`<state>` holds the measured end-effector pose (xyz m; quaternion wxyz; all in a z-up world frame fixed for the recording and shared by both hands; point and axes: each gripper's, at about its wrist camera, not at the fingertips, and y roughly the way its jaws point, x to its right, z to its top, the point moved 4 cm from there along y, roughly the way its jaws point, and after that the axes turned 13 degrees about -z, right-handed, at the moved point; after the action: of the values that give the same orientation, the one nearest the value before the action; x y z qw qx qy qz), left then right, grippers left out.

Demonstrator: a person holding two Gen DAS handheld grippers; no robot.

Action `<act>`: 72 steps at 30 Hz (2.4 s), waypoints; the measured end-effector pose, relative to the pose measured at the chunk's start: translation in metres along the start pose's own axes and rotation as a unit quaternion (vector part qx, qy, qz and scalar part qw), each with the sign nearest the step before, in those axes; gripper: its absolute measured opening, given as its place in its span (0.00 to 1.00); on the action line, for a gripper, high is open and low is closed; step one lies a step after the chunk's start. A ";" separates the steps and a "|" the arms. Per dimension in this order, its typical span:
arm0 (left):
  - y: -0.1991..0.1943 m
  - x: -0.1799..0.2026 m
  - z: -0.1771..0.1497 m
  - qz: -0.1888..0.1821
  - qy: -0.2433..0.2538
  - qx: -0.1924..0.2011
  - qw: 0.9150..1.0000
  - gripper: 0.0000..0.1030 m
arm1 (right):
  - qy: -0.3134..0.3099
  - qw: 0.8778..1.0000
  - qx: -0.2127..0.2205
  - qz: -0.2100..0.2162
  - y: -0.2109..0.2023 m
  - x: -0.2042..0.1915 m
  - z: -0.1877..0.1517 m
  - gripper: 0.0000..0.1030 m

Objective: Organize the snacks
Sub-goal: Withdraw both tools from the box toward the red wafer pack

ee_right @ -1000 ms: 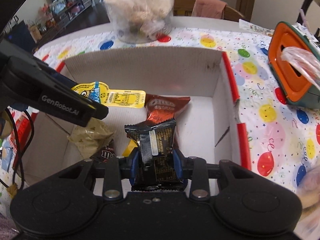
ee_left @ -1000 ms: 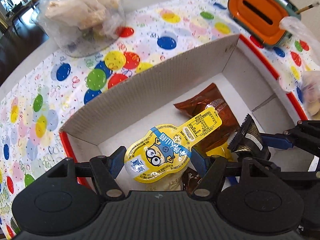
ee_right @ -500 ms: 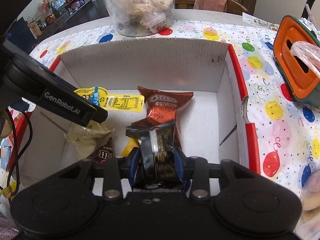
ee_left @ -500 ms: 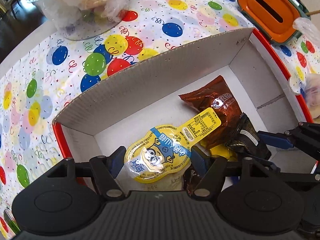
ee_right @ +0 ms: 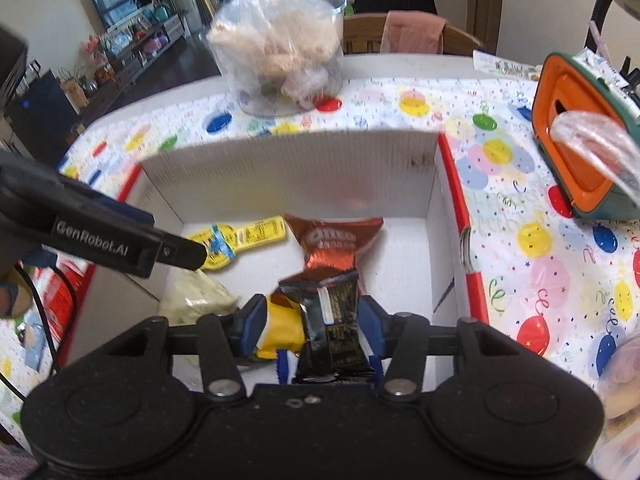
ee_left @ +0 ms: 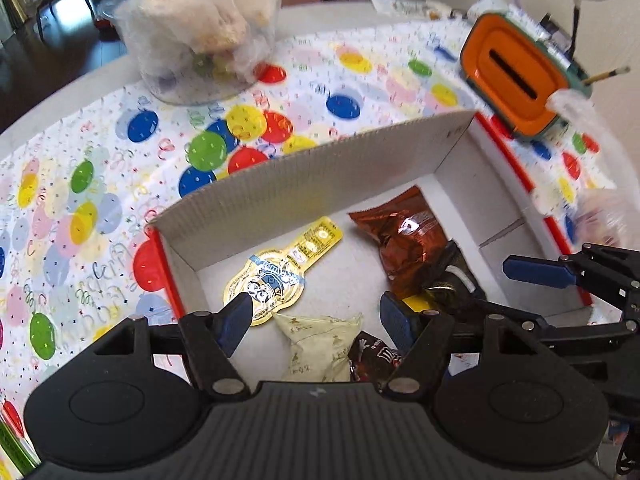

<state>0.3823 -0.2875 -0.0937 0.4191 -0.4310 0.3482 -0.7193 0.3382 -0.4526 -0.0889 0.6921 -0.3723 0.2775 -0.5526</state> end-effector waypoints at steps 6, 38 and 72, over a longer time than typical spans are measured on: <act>-0.036 0.003 -0.012 -0.002 -0.002 0.055 0.999 0.68 | 0.005 0.999 0.030 0.014 -0.022 -0.007 0.007 0.59; -0.189 -0.102 -0.144 0.074 -0.056 0.217 0.972 0.78 | -0.060 0.989 0.118 0.072 -0.094 -0.177 0.008 0.99; -0.179 -0.239 -0.279 0.120 -0.148 0.164 0.968 0.79 | -0.118 0.992 0.007 0.043 0.004 -0.316 -0.017 0.99</act>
<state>0.1398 0.0398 -0.1255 0.6141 -0.4135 0.2089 -0.6389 0.2523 -0.1483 -0.1107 0.7455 -0.4181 0.2058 -0.4766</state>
